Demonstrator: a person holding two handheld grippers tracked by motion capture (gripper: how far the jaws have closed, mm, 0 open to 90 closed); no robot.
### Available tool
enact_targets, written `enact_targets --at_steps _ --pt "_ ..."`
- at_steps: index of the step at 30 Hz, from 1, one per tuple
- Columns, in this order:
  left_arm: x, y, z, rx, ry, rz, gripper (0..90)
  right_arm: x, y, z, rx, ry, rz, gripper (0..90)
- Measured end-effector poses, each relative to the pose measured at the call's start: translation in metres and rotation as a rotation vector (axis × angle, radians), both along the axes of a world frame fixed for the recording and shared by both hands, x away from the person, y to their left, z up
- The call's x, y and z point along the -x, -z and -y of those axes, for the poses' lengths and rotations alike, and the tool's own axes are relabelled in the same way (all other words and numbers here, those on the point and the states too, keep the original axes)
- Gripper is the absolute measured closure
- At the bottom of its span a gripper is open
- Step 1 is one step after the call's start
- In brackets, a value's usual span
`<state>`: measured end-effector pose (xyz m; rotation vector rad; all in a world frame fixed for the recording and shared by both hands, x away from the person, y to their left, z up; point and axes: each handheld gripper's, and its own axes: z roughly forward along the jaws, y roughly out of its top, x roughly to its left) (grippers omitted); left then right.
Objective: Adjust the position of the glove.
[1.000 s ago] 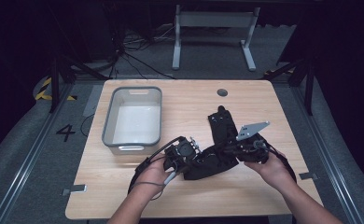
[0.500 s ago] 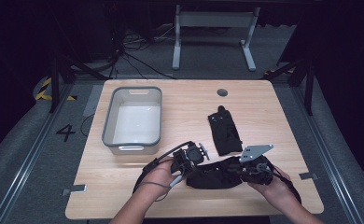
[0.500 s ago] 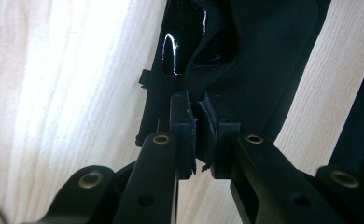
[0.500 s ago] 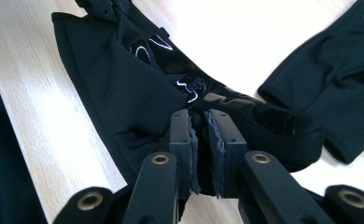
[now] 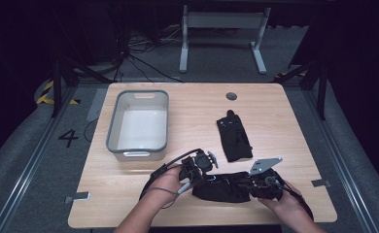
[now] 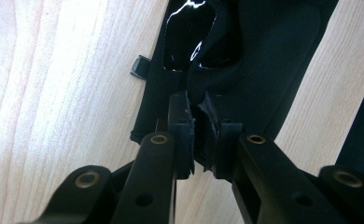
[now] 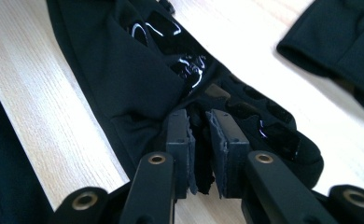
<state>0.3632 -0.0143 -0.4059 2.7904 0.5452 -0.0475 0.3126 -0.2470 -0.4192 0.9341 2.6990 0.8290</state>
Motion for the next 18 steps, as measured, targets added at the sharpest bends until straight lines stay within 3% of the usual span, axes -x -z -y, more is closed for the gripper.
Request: enact_targets --at_steps 6,9,15,18 --pt "-0.003 -0.004 -0.005 0.047 -0.031 -0.031 70.7 0.0 -0.004 0.002 -0.018 0.012 0.014 64.5" --pt "-0.004 -0.006 -0.008 0.07 -0.048 -0.022 68.0 0.0 -0.007 0.004 -0.031 0.019 0.014 64.1" --pt "-0.006 -0.009 -0.011 0.077 -0.067 -0.007 66.9 -0.002 -0.012 0.007 -0.036 0.02 0.043 64.3" --pt "-0.008 -0.011 -0.013 0.107 -0.096 -0.02 61.9 -0.01 -0.016 0.016 -0.065 0.041 0.049 64.4"
